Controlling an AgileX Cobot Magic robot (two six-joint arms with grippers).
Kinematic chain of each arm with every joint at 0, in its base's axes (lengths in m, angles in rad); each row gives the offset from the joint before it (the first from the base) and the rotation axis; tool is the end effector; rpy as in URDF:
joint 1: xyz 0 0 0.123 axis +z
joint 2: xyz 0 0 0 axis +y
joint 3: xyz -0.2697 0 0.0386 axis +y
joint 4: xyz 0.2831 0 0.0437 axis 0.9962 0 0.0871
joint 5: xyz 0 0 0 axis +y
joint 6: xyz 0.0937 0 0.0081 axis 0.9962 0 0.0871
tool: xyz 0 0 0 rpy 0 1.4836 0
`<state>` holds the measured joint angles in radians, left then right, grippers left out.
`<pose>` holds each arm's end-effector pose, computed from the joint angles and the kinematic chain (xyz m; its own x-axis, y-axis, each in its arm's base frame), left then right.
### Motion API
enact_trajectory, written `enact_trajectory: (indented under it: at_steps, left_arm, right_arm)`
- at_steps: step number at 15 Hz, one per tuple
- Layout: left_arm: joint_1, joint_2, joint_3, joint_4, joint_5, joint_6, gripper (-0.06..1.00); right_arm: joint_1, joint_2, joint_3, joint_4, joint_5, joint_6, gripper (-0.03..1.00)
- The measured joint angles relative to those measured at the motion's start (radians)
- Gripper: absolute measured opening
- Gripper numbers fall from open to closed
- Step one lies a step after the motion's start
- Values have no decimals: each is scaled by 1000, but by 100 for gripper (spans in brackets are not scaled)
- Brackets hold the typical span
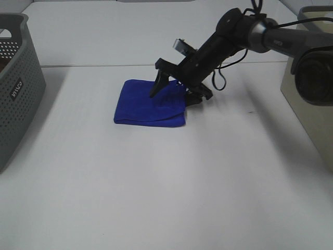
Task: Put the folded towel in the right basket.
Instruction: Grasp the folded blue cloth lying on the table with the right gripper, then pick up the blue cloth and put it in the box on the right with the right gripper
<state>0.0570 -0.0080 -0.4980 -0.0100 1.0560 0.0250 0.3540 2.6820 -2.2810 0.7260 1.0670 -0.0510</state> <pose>0.0405 0.0015 0.2928 -0.4466 -0.0054 -0.8947 -0.0402 0.9991 0.0141 0.5069 0.2457 0.0652 -0.9923 -0.0661 -0.1052 -0.1178 0.7701 0.6269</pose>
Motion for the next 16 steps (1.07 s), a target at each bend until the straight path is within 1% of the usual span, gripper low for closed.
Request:
enact_trajectory:
  at_steps: [1,2,3,4,7,8,9,11,12,13,14,16]
  left_arm:
    - [0,0,0,0,0,0,98]
    - [0,0,0,0,0,0,98]
    - [0,0,0,0,0,0,98]
    - [0,0,0,0,0,0,98]
    - [0,0,0,0,0,0,98]
    - [0,0,0,0,0,0,98]
    - [0,0,0,0,0,0,98]
    - [0,0,0,0,0,0,98]
    - [0,0,0,0,0,0,98]
    - [0,0,0,0,0,0,98]
    - [0,0,0,0,0,0,98]
    - [0,0,0,0,0,0,98]
  right_arm:
    - [29,9,1,-1,-35,4,55]
    - [53,19,1,-1,-73,8,33]
    - [61,22,1,2,-86,9,24]
    - [68,29,1,36,-101,7,10]
    - [65,21,6,47,-97,-9,10]
    - [59,8,-6,45,-68,-9,10]
    - [48,-10,-44,42,-13,-9,10]
    - [0,-76,-173,37,111,-8,10]
    - [-24,-112,-237,27,129,-6,10]
    - [-46,-151,-283,7,131,3,10]
    - [-66,-209,-297,-38,134,9,10]
    - [-88,-303,-288,-141,138,9,10]
